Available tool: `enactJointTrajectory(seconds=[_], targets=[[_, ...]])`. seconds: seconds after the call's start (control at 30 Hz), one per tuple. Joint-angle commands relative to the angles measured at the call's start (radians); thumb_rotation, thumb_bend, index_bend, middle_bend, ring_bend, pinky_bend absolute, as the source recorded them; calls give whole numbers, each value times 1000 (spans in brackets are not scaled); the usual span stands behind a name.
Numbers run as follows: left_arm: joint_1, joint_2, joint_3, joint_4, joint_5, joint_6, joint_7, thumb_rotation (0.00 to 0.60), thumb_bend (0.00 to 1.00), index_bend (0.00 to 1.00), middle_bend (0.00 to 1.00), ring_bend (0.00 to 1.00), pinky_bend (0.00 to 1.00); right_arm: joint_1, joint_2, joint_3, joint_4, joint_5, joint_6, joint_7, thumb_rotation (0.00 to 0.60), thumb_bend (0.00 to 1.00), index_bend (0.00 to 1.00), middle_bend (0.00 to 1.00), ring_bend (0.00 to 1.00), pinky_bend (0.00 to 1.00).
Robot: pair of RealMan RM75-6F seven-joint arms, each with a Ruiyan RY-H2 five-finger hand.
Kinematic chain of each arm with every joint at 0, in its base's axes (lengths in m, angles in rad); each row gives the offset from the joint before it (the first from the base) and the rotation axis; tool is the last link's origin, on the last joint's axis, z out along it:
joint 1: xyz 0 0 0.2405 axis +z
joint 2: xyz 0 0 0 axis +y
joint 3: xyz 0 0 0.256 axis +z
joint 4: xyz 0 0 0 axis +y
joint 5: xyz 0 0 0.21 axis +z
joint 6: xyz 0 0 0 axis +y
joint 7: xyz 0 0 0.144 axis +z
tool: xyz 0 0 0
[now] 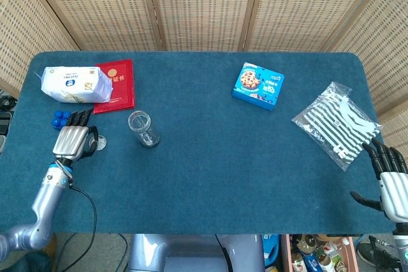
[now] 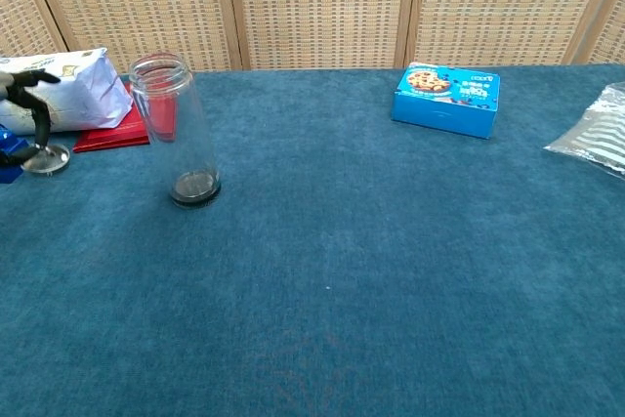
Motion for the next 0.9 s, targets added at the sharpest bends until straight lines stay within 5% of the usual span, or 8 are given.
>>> enactJointTrajectory(seconds=[0.03,0.17,0.47,0.63,0.9], targets=[[2,123,-28,-164,67,54,7,600,469,577,0,0,0,-1,0,-1,-1,-2,2,0,600,0,105,0,0,0],[-43,212,-102,-334,85,94,92,600,468,577,0,0,0,0,1,1,1,5,-2,6,600,0,105,0,0,0],[-201,218,-217,-460,-225,74,311,600,468,577,0,0,0,2,4,2,8,9,-7,16,600,0,104,0,0,0],[-297,149,-225,-407,-385,67,380,600,467,577,0,0,0,4,4,5,15,22,-14,22,600,0,105,0,0,0],[-332,104,-188,-365,-416,84,378,600,468,577,0,0,0,4,7,11,21,36,-17,37,600,0,105,0,0,0]])
